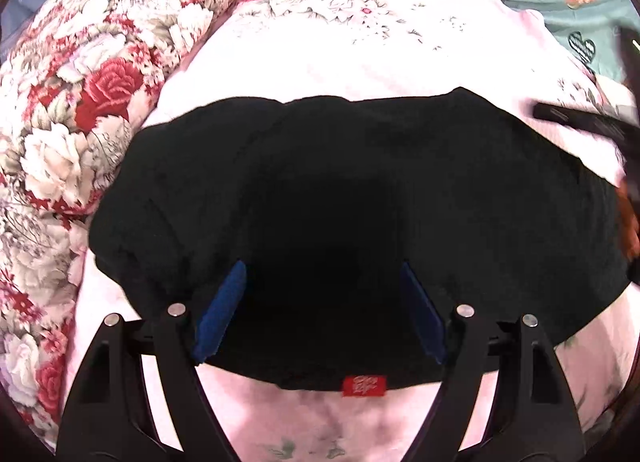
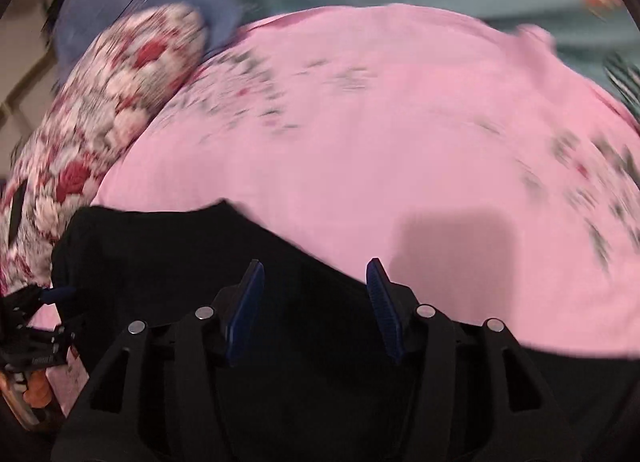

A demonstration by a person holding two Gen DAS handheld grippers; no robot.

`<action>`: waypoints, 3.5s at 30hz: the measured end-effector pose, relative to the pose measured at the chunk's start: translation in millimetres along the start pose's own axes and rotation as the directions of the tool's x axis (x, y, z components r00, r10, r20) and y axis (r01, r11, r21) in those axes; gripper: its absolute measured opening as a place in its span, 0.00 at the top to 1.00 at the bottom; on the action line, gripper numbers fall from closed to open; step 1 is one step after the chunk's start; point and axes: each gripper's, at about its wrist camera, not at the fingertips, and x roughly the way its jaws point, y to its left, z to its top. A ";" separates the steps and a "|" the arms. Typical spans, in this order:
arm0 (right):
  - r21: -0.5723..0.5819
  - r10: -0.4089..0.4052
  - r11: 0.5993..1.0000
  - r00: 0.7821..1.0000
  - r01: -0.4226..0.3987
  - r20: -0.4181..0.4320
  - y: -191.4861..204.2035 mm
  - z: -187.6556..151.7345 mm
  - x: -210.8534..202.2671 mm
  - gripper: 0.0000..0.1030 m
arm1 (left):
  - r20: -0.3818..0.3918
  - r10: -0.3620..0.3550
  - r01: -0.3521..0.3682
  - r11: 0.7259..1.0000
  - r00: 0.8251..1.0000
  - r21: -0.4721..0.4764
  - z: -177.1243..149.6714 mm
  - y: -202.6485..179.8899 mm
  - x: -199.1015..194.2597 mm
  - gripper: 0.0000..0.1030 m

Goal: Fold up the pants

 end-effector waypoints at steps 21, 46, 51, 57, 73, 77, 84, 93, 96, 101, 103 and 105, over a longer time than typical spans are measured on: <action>-0.022 -0.034 0.999 0.999 0.034 0.000 14.4 35.9 42.8 0.86 | 0.060 0.026 -0.020 0.995 0.998 -0.098 15.6 54.1 4.0 0.18; 0.100 0.074 0.992 0.993 -0.083 0.087 17.6 10.5 6.5 0.86 | 0.029 0.277 -0.260 0.928 0.960 -0.267 65.1 104.1 34.7 0.13; 0.013 0.127 0.992 0.986 -0.126 -0.105 47.7 -32.5 22.4 0.64 | 0.094 0.247 -0.220 0.947 0.965 -0.233 57.7 91.0 9.4 0.12; 0.245 0.073 0.968 0.993 -0.048 -0.091 -76.6 -85.5 -24.7 0.62 | 0.001 0.286 -0.276 0.925 0.958 -0.261 44.0 106.2 34.1 0.13; 0.589 -0.224 0.781 0.974 0.208 -0.047 -246.3 -201.2 -148.9 0.48 | 0.030 0.046 -0.046 0.999 0.998 -0.015 24.2 -1.0 8.2 0.13; 0.655 -0.460 0.645 0.884 0.394 -0.079 -262.6 -212.2 -178.6 0.71 | -0.007 0.072 -0.072 0.997 0.997 -0.026 21.7 -6.5 17.0 0.13; 0.565 -0.230 0.793 0.971 0.229 -0.071 -210.6 -229.2 -161.8 0.42 | -0.027 0.069 -0.069 0.998 0.997 0.001 6.7 -5.7 9.8 0.12; 0.707 -0.318 0.692 0.941 0.145 0.119 -211.6 -261.2 -222.0 0.39 | -0.040 0.131 -0.132 0.991 0.991 -0.012 5.6 -0.6 17.7 0.08; 0.721 -0.301 0.676 0.950 0.152 0.081 -215.0 -269.5 -222.6 0.39 | -0.028 0.084 -0.084 0.996 0.996 -0.006 3.7 -6.4 7.8 0.08; 0.747 -0.273 0.649 0.961 0.146 0.050 -232.7 -286.7 -221.9 0.39 | -0.011 0.026 -0.026 1.000 1.000 0.005 -2.9 -15.6 -8.7 0.08; 0.756 -0.283 0.636 0.958 0.158 0.038 -239.8 -288.9 -218.8 0.39 | 0.004 0.020 -0.020 1.000 1.000 0.016 -4.8 -18.5 -13.7 0.08; 0.754 -0.324 0.634 0.944 0.173 0.056 -242.6 -283.9 -216.6 0.39 | -0.001 0.013 -0.013 1.000 1.000 0.014 -6.0 -18.7 -12.4 0.08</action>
